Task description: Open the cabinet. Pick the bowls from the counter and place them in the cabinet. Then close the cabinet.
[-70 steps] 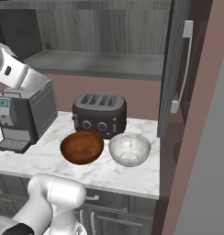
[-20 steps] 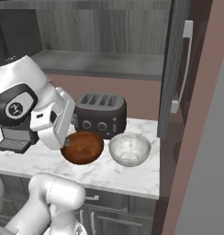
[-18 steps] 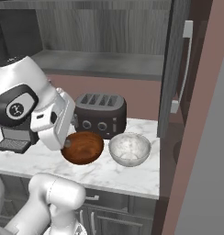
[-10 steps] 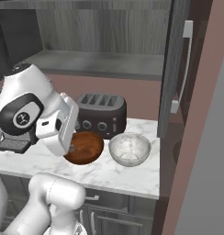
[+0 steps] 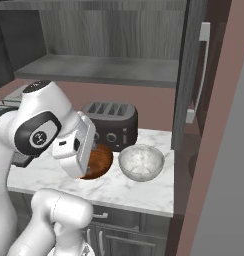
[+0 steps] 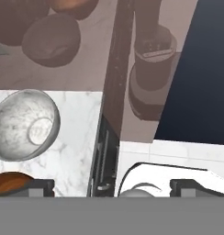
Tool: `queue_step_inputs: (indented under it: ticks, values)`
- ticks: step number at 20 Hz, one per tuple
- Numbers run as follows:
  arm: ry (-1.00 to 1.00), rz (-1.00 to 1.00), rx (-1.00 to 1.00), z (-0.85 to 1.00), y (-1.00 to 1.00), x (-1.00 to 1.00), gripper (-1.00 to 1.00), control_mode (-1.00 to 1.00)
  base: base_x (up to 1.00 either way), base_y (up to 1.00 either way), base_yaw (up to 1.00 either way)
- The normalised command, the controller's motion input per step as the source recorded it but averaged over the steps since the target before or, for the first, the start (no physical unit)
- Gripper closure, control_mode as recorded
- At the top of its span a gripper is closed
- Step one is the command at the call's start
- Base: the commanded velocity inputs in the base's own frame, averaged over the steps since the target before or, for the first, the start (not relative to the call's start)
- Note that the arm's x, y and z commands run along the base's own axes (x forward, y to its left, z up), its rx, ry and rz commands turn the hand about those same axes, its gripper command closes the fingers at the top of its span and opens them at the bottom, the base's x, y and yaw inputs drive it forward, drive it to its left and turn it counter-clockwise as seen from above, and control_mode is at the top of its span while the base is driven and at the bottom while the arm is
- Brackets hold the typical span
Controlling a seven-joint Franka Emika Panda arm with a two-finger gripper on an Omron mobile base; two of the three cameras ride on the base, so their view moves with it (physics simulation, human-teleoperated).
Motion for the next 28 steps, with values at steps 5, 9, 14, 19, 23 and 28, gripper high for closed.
queue_step_inputs:
  ticks: [5, 9, 14, 19, 23, 28]
  values:
    - [0.08, 0.00, 0.02, -0.10, -0.17, 0.03, -1.00, -1.00, 0.00, 0.00, 0.00]
    - [0.07, 0.00, 0.02, -0.07, -0.21, 0.05, -1.00, -1.00, 0.00, 0.00, 0.00]
    - [0.04, 0.00, 0.00, -0.15, -0.15, 0.06, -1.00, -1.00, 0.00, 0.00, 0.00]
    - [0.03, 0.00, 0.00, -0.17, -0.07, 0.08, -1.00, -1.00, 0.00, 0.00, 0.00]
    - [0.02, 0.00, 0.00, -0.15, 0.00, 0.14, -1.00, -1.00, 0.00, 0.00, 0.00]
    - [0.02, 0.00, 0.00, -0.09, -0.03, 0.11, -1.00, -1.00, 0.00, 0.00, 0.00]
